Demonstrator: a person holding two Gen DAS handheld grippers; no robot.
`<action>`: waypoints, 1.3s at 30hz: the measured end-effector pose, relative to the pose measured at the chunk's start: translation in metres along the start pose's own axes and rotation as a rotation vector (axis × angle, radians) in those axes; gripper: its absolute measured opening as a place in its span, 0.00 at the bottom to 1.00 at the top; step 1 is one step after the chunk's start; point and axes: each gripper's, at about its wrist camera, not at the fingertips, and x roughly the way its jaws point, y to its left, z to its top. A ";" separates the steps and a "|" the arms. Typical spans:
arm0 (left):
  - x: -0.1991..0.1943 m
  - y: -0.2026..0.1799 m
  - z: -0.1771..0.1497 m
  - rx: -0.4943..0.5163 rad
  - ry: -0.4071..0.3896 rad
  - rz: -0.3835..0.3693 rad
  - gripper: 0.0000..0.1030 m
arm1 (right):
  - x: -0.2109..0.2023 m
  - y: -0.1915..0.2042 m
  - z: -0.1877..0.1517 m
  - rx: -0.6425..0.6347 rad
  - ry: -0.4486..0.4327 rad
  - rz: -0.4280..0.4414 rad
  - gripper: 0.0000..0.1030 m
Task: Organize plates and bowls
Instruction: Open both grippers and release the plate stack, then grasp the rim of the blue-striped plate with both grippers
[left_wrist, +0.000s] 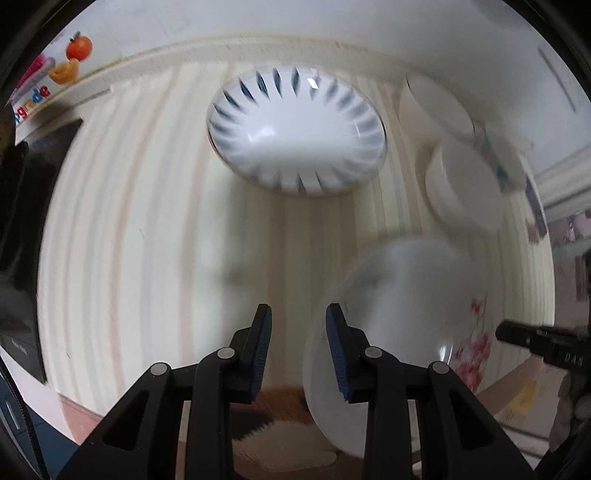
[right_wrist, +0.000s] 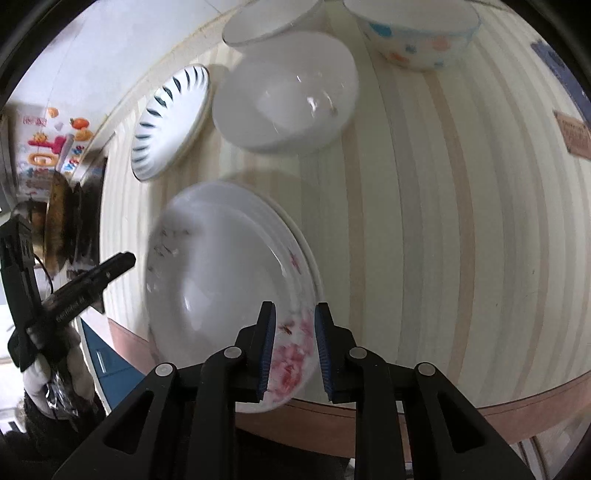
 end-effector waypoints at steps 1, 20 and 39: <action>-0.003 0.005 0.010 -0.008 -0.010 -0.003 0.28 | -0.005 0.004 0.005 0.007 -0.017 0.016 0.23; 0.076 0.085 0.156 -0.109 0.031 -0.094 0.29 | 0.041 0.094 0.172 0.009 -0.151 -0.023 0.31; 0.077 0.067 0.147 -0.094 -0.002 -0.072 0.22 | 0.062 0.103 0.187 -0.058 -0.151 -0.062 0.13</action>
